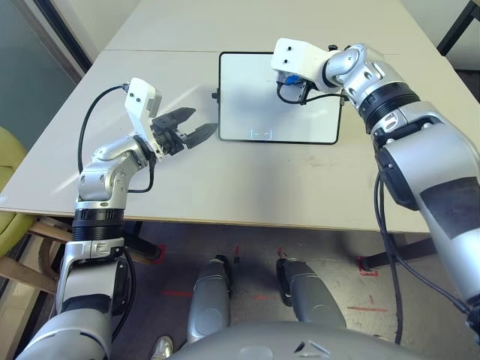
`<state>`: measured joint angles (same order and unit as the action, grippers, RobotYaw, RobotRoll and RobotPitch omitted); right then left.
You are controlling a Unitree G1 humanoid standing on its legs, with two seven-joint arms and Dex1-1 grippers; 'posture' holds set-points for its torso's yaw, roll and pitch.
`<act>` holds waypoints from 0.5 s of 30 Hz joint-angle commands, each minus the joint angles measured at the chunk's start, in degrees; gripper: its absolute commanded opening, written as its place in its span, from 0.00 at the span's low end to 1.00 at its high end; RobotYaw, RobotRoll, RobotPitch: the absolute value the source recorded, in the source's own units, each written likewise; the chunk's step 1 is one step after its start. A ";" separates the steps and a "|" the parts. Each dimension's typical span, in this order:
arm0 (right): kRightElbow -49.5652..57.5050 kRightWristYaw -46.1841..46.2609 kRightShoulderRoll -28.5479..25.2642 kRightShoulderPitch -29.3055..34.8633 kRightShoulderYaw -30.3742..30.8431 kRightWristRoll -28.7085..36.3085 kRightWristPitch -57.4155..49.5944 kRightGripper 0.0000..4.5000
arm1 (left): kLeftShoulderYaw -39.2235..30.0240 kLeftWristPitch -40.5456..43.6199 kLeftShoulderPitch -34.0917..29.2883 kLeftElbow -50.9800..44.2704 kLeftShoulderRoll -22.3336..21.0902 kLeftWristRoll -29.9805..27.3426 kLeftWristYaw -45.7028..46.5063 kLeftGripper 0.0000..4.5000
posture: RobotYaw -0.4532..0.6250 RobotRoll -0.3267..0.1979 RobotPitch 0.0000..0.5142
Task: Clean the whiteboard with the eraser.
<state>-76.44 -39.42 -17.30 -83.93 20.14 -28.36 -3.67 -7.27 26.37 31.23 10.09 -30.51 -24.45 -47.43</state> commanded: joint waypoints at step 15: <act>3.90 -22.86 -7.61 -2.12 -7.92 9.85 -2.37 0.06 | 1.25 -1.30 2.34 2.86 0.16 0.83 -1.13 1.00 | 0.29 0.62 0.29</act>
<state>-73.86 -59.72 -23.45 -85.49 12.74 -19.25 -5.23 -6.67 25.73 33.17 12.29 -30.37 -24.36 -48.11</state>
